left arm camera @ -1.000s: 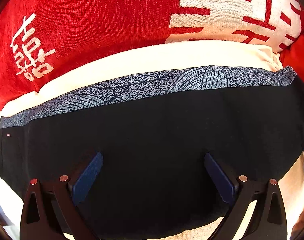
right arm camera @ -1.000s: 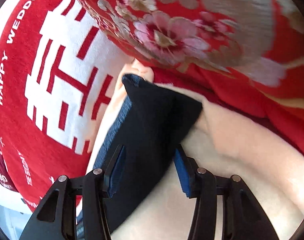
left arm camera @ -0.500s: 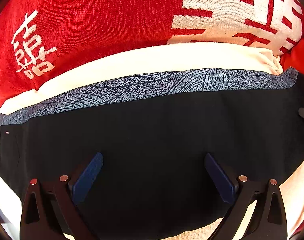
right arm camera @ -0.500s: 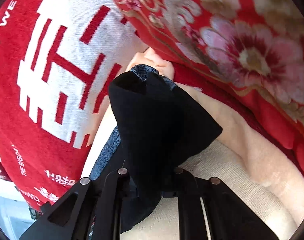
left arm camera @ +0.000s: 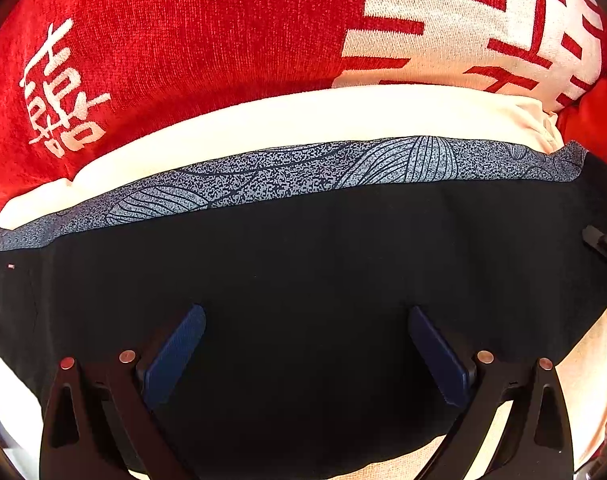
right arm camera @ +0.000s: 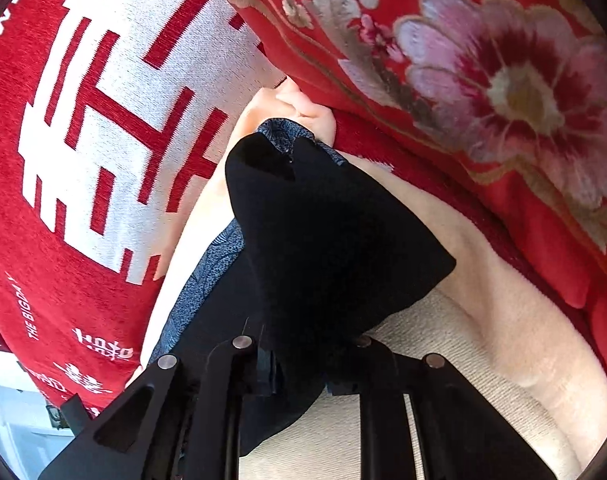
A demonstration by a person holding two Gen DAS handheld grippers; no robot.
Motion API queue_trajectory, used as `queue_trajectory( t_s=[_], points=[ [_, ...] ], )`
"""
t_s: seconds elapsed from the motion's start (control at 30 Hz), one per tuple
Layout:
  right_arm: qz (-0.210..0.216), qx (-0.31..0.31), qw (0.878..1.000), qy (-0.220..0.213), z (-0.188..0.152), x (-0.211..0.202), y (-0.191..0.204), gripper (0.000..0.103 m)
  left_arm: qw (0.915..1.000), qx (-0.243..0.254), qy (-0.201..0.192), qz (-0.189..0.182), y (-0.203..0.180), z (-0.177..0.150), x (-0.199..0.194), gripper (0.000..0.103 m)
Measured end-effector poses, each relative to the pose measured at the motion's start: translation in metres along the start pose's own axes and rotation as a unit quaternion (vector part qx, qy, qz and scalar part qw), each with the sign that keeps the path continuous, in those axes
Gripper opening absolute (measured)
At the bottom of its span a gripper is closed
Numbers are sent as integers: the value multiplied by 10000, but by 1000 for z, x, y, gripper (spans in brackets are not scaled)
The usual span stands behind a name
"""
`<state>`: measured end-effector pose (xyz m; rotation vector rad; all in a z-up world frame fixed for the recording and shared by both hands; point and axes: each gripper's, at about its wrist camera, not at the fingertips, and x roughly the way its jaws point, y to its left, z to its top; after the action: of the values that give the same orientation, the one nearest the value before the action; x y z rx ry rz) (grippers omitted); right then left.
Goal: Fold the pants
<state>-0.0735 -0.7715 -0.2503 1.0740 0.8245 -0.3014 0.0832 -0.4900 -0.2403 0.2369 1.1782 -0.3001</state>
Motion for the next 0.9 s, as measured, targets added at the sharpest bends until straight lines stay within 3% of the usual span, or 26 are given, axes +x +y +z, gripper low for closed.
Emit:
queue_trajectory(
  t_s=[0.3, 0.4, 0.47, 0.6, 0.67, 0.9],
  points=[
    [-10, -36, 10000, 63, -3, 3, -4, 22, 10000, -7, 66, -19, 4, 4, 0, 99],
    [-9, -44, 10000, 62, -3, 4, -4, 21, 9997, 54, -13, -255, 0, 7, -14, 73],
    [-2, -66, 10000, 68, -3, 5, -2, 21, 9981, 91, -114, -593, -2, 9, -23, 64],
    [-13, -77, 9999, 84, -1, 3, 3, 17, 9963, 129, 47, -847, -12, 7, -8, 64],
    [54, -90, 9999, 11, -1, -3, 12, 15, 9966, 301, -268, -725, -19, 1, -6, 64],
    [152, -1079, 9937, -244, -8, -38, 75, 14, 9959, 433, -390, -692, -23, -3, -8, 64]
  ],
)
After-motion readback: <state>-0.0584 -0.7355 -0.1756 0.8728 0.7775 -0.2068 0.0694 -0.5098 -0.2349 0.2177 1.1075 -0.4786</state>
